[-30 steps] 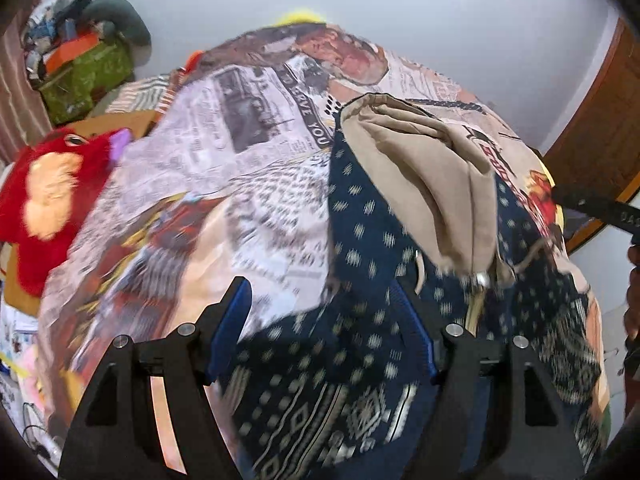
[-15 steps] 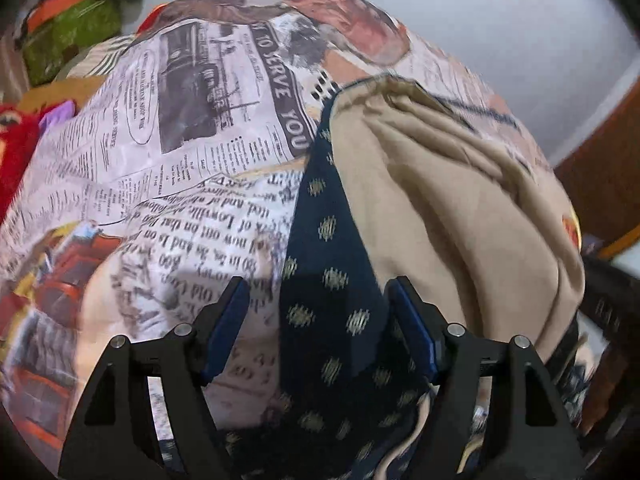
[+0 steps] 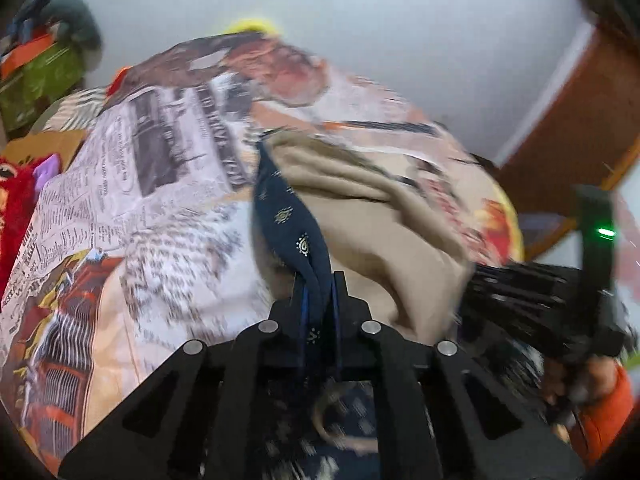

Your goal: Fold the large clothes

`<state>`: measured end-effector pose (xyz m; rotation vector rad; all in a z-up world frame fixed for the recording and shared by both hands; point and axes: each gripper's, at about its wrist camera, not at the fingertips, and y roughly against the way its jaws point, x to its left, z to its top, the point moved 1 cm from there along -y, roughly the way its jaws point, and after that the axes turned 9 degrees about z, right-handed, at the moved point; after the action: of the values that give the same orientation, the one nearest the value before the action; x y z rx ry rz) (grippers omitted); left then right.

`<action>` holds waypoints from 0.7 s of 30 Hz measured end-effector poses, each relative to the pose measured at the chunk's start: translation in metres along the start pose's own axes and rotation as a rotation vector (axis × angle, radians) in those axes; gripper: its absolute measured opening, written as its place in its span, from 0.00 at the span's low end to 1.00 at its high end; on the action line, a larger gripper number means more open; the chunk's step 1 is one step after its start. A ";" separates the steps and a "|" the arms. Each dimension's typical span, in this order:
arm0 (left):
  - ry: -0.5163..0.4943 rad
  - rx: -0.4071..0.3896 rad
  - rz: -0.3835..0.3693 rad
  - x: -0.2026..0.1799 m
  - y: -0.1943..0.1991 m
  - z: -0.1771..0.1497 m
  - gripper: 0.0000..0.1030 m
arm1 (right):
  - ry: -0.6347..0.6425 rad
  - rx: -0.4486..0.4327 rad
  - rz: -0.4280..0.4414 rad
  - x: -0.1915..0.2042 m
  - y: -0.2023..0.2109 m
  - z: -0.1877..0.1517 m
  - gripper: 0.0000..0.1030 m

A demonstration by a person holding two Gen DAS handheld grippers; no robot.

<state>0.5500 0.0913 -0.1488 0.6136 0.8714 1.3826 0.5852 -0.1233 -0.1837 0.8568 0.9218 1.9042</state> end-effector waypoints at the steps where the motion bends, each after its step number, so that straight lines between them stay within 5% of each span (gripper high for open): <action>1: -0.017 0.013 -0.027 -0.004 0.010 -0.007 0.09 | -0.002 0.011 0.016 0.000 0.009 -0.008 0.03; 4: -0.073 0.082 -0.079 -0.012 0.032 -0.036 0.09 | -0.017 0.043 0.083 0.000 0.032 -0.036 0.03; 10: -0.151 0.225 -0.035 -0.012 0.031 -0.116 0.11 | -0.065 0.025 0.167 0.000 0.091 -0.098 0.03; 14: -0.065 0.325 -0.029 0.008 0.025 -0.147 0.30 | -0.126 0.007 0.222 -0.005 0.131 -0.136 0.03; 15: -0.044 0.319 -0.029 0.014 0.028 -0.148 0.34 | -0.126 0.006 0.212 -0.005 0.137 -0.141 0.03; 17: -0.012 0.255 -0.008 0.028 0.040 -0.144 0.58 | -0.107 -0.008 0.175 -0.005 0.151 -0.153 0.03; 21: 0.072 0.158 0.074 0.061 0.053 -0.119 0.64 | -0.048 -0.062 0.085 -0.005 0.171 -0.170 0.03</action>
<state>0.4200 0.1438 -0.1826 0.7263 1.0318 1.4187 0.3821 -0.2402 -0.1257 0.9135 0.8052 1.9662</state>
